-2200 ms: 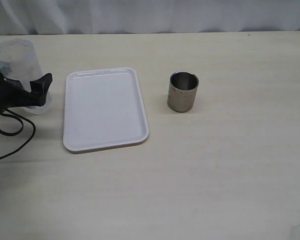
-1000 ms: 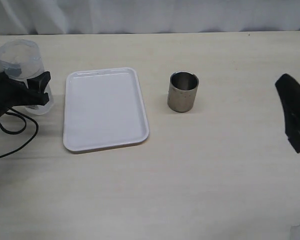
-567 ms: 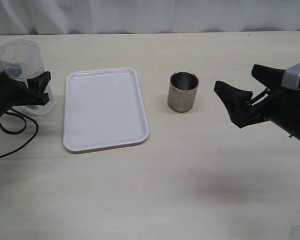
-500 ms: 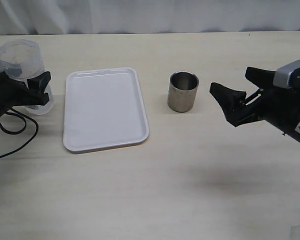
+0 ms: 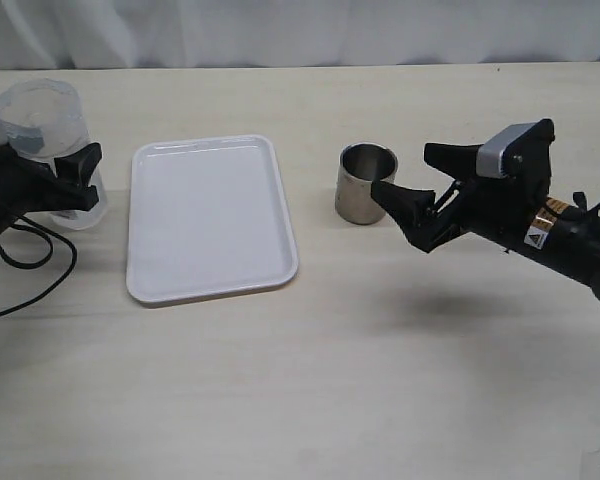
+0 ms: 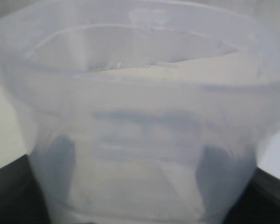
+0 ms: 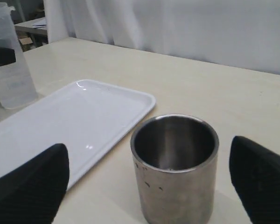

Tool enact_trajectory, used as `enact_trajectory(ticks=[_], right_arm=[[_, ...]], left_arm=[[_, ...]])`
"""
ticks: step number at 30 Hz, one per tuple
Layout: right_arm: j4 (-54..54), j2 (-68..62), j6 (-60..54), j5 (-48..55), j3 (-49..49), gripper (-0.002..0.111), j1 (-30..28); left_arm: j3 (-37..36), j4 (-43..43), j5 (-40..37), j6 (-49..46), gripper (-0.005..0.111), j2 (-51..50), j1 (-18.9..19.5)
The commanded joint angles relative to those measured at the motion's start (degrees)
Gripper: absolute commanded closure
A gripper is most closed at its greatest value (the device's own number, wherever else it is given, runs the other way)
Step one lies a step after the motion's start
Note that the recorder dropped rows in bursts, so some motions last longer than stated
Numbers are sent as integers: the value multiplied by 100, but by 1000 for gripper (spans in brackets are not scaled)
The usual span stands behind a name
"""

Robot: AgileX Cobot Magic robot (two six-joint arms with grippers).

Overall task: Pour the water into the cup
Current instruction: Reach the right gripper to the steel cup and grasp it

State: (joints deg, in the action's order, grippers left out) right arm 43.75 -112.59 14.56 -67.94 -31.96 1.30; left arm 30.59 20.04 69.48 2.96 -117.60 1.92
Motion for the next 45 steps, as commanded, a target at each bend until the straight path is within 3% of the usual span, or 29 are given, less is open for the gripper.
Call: enact_trajectory(ticks=[1,21,34,45], right_arm=[[60,-458,-212,-111,-293,22,-31],[333,-1992,-210,-7,-1943,22,146],[967,-2475,-187,-202,-2539,22,150],[815,-2478,-175,-202,-2654,22,294]], left_arm=[[17,70,48,28,107,9,-32],[17,58,48,28,107,9,-32],[17,58,48,28,107,9,-32],[19,58,48,28,107,9,-32]])
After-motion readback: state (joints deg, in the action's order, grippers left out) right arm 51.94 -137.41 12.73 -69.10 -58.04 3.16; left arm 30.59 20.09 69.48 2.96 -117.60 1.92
